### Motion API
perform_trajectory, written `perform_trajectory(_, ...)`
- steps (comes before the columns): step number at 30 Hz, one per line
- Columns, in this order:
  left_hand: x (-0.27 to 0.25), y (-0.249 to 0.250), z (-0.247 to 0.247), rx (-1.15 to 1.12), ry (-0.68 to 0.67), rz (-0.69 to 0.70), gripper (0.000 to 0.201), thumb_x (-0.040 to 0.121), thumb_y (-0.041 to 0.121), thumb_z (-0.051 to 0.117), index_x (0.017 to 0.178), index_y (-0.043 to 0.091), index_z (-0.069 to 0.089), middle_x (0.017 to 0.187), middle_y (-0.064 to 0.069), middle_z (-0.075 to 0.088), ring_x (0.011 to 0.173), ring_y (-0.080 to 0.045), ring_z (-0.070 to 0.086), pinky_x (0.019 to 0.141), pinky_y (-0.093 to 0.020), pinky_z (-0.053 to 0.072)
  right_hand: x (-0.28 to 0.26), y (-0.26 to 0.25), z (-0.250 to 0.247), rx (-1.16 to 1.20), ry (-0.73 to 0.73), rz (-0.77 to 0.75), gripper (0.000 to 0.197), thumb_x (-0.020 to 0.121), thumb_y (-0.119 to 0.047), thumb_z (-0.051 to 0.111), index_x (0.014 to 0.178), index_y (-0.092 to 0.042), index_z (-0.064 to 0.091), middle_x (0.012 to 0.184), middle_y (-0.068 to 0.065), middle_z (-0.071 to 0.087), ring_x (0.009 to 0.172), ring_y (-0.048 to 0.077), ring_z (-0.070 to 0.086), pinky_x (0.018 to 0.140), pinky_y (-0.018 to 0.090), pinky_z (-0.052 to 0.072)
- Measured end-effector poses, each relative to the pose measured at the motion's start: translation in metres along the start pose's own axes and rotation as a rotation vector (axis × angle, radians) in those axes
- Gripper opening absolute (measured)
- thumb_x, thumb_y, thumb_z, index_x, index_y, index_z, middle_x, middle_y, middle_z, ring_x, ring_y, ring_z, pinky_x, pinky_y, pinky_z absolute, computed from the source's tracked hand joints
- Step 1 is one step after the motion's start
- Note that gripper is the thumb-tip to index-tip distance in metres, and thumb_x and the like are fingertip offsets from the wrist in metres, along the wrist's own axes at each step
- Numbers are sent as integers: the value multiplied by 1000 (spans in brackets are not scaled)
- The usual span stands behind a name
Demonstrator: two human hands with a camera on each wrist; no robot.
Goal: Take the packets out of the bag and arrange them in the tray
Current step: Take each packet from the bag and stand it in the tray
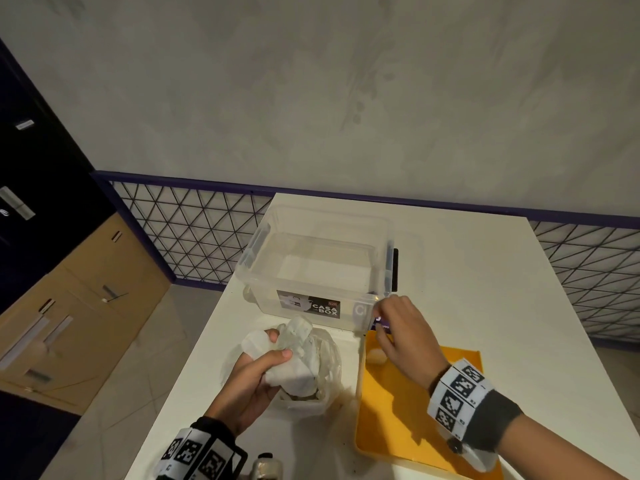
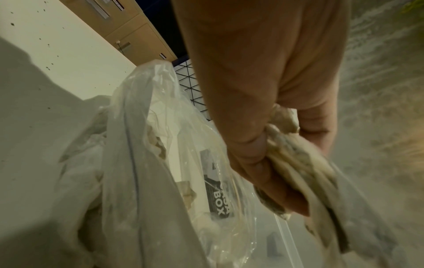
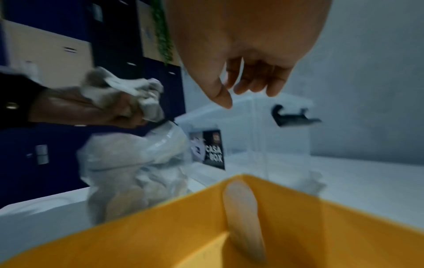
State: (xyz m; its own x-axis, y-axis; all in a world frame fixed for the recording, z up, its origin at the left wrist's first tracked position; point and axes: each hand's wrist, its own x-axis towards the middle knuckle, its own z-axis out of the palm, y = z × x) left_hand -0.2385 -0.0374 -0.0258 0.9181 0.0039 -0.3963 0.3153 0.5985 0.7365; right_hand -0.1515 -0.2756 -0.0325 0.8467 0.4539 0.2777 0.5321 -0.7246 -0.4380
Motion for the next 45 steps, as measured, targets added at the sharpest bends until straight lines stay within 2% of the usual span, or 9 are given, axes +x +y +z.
perform_trajectory(4, 1, -3, 4, -16, -13, -5, 32, 76, -3, 58, 103, 11, 48, 100, -15, 67, 91, -26, 69, 67, -35, 58, 16, -47, -8, 163, -125, -113, 26, 97, -30, 40, 116, -18, 52, 101, -14, 42, 96, 1, 38, 81, 10, 31)
perform_trajectory(9, -2, -3, 10, -26, -51, 24, 24, 80, -4, 54, 97, 12, 48, 95, -12, 64, 89, -23, 67, 65, -34, 56, 42, -76, 10, 302, -413, -27, 39, 96, -36, 43, 129, -16, 48, 117, 2, 53, 110, 13, 42, 88, 21, 32)
perform_trajectory(14, -8, 0, 3, -29, 26, 42, 23, 76, -4, 54, 90, 14, 50, 98, -15, 66, 97, -28, 64, 63, -31, 57, 35, -38, -1, 304, -219, 117, 18, 97, -18, 42, 103, -10, 56, 96, -3, 57, 86, 11, 51, 67, 15, 36)
perform_trajectory(18, -13, 2, -4, -79, 49, 53, 23, 74, -4, 55, 88, 15, 54, 97, -12, 68, 97, -26, 64, 71, -33, 59, -6, 12, -3, -43, -646, 87, 23, 93, -9, 42, 103, -9, 63, 111, 8, 61, 102, 19, 54, 86, 24, 42)
perform_trajectory(22, -13, 3, -3, -64, 39, 46, 23, 74, -5, 54, 87, 14, 56, 90, -8, 71, 91, -23, 68, 76, -36, 57, -44, 35, 22, -366, -989, -124, 38, 90, -11, 49, 127, -21, 55, 145, 6, 34, 129, 28, 31, 102, 40, 35)
perform_trajectory(30, -12, 0, -3, -100, 51, 37, 28, 72, -6, 55, 93, 12, 51, 94, -11, 72, 88, -23, 71, 71, -36, 59, -51, 40, 38, -433, -946, -237, 40, 93, -20, 46, 133, -20, 47, 147, 0, 35, 129, 27, 33, 107, 40, 26)
perform_trajectory(38, -11, -1, -14, -93, 34, 21, 66, 45, 5, 89, 99, 12, 52, 105, -16, 68, 95, -27, 69, 71, -36, 58, -26, 37, 16, -278, -764, -93, 48, 94, -18, 40, 141, -27, 34, 149, -8, 32, 131, 20, 28, 111, 34, 21)
perform_trajectory(41, -11, -2, -14, -79, 53, 20, 40, 66, 0, 69, 100, 12, 51, 107, -16, 66, 95, -26, 69, 71, -35, 59, -16, 42, 12, -426, -679, -74, 44, 95, -22, 40, 139, -26, 38, 148, -6, 34, 138, 21, 20, 116, 42, 6)
perform_trajectory(45, -10, -1, -12, -46, 37, 28, 30, 71, -2, 61, 92, 16, 49, 105, -13, 66, 95, -27, 67, 71, -34, 59, -15, 45, 18, -510, -607, -13, 43, 94, -25, 44, 137, -23, 41, 148, -4, 34, 143, 31, 11, 110, 52, -16)
